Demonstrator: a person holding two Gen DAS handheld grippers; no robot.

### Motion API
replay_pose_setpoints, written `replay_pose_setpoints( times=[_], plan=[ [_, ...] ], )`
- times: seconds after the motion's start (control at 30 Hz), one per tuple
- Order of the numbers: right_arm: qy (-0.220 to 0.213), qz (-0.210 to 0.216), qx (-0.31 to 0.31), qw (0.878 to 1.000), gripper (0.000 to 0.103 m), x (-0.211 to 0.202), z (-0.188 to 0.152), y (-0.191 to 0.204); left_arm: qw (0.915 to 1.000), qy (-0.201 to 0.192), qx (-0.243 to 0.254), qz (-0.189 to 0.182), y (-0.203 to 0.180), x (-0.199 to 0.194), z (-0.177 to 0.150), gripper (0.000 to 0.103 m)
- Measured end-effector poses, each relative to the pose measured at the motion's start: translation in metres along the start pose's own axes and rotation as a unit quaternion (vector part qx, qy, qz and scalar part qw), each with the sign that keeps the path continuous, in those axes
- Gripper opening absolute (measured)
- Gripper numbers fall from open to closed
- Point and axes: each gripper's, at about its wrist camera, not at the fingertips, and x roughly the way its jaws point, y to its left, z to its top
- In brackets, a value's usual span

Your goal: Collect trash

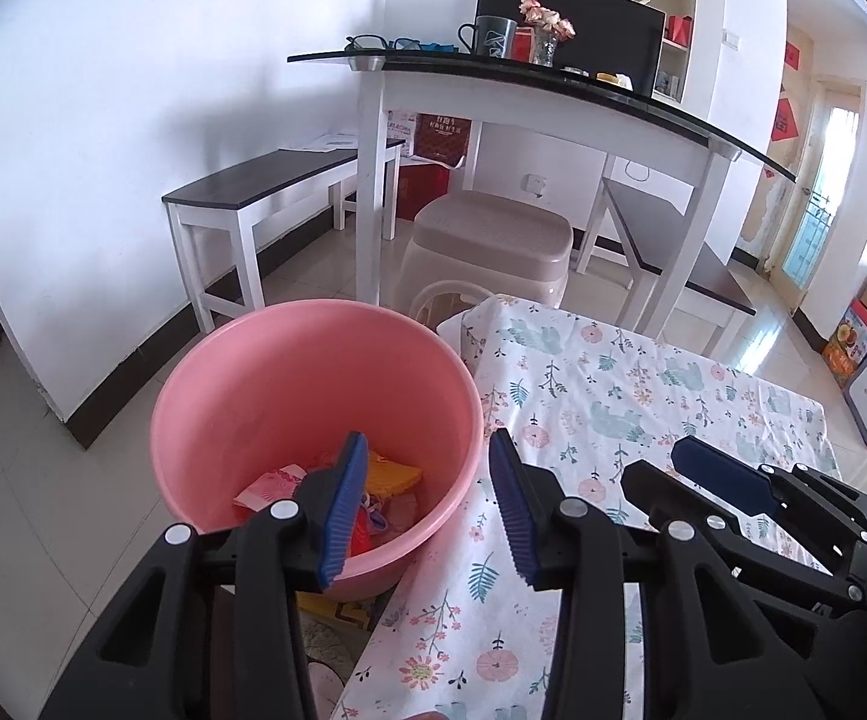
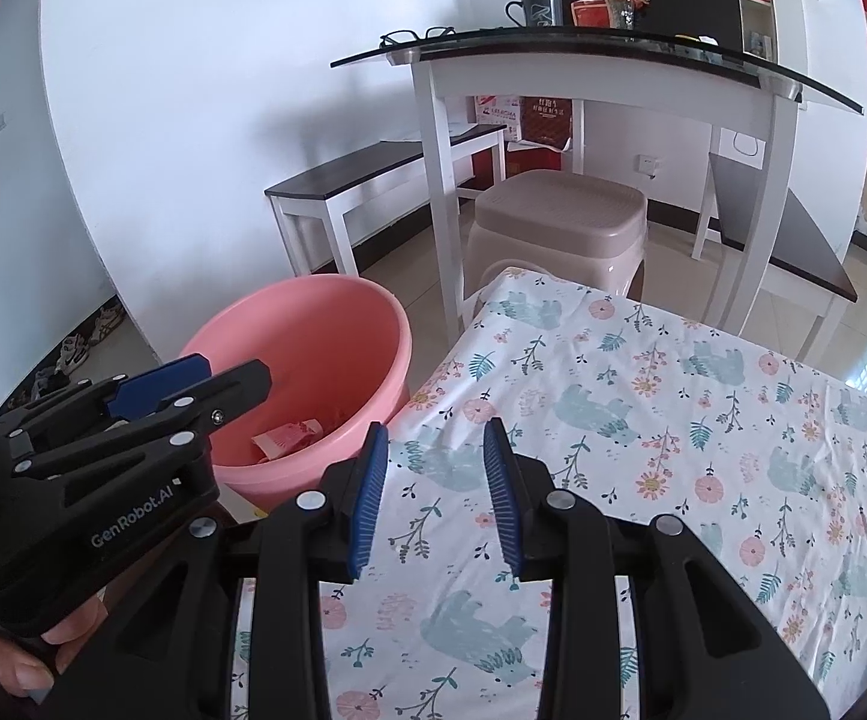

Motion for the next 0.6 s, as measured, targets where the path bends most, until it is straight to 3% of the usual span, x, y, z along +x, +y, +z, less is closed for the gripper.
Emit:
replay_pose_setpoints(
  times=[0.6],
  plan=[
    [-0.005,-0.008,0.005,1.0,0.034,0.0001,0.0005,-0.0047,1.0,-0.002,0.006,-0.006,-0.0045,-0.0002,0.001,0.04]
  ],
)
